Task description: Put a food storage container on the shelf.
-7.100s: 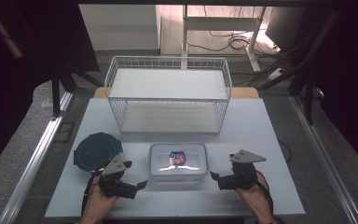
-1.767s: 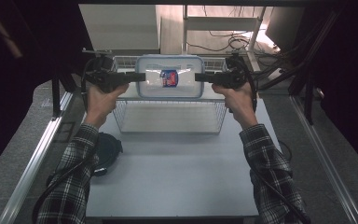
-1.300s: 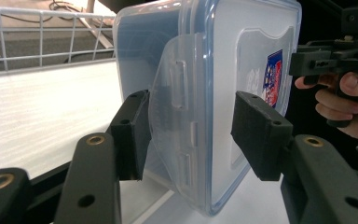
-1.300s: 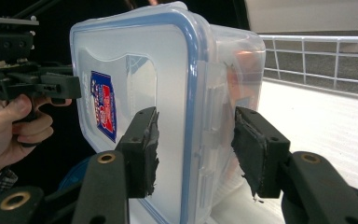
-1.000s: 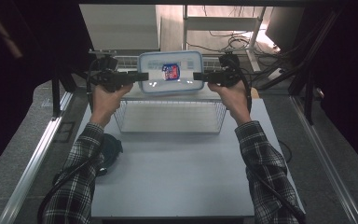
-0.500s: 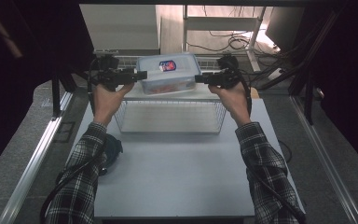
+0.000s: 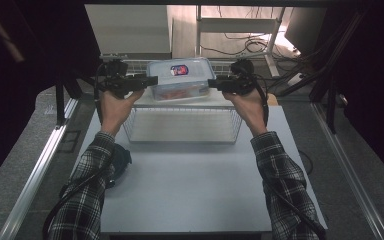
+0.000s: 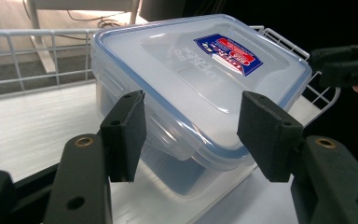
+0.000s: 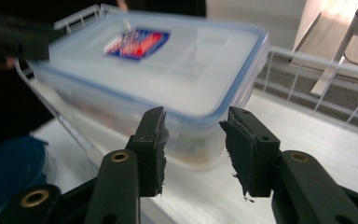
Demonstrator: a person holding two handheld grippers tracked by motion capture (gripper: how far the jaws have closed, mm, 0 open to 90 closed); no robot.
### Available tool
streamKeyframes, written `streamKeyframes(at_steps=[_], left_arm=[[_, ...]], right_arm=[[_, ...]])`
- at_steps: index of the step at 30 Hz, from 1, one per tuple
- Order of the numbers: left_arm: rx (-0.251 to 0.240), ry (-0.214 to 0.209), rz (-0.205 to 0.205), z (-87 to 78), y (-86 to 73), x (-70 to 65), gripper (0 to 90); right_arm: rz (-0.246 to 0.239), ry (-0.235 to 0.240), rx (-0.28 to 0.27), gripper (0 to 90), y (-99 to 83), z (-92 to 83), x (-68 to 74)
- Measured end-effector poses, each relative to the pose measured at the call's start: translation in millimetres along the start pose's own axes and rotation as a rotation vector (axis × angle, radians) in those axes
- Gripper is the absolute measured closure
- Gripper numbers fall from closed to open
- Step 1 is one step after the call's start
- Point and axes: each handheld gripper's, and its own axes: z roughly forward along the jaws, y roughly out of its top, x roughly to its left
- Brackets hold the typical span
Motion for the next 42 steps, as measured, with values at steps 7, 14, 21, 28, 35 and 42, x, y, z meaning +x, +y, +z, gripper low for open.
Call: streamKeyframes(at_steps=[7,14,21,28,35,42], left_arm=[[-0.003,0.008,-0.003,-2.5,-1.0,0.4,42.9],[-0.014,0.017,-0.009,-7.7,-3.4,5.0,43.0],[0.000,0.043,0.015,-9.7,-1.1,3.1,43.4],[-0.002,0.025,-0.008,-10.4,-1.7,6.9,43.3],[-0.014,-0.038,-0.043,-8.2,-5.7,9.9,44.3],[0.001,-0.040,-0.043,-9.4,-5.6,2.8,49.4]], right_arm=[[0.075,-0.029,-0.025,62.2,11.1,15.2,-14.3],[0.074,-0.004,0.018,69.2,12.6,8.2,-9.4],[0.035,-0.016,0.038,69.6,8.8,-2.5,2.9],[0.025,-0.006,0.043,69.8,6.0,-8.1,8.8],[0.013,-0.010,0.046,70.0,5.4,-10.2,12.3],[0.021,-0.014,0.037,68.9,3.9,-8.3,10.5]])
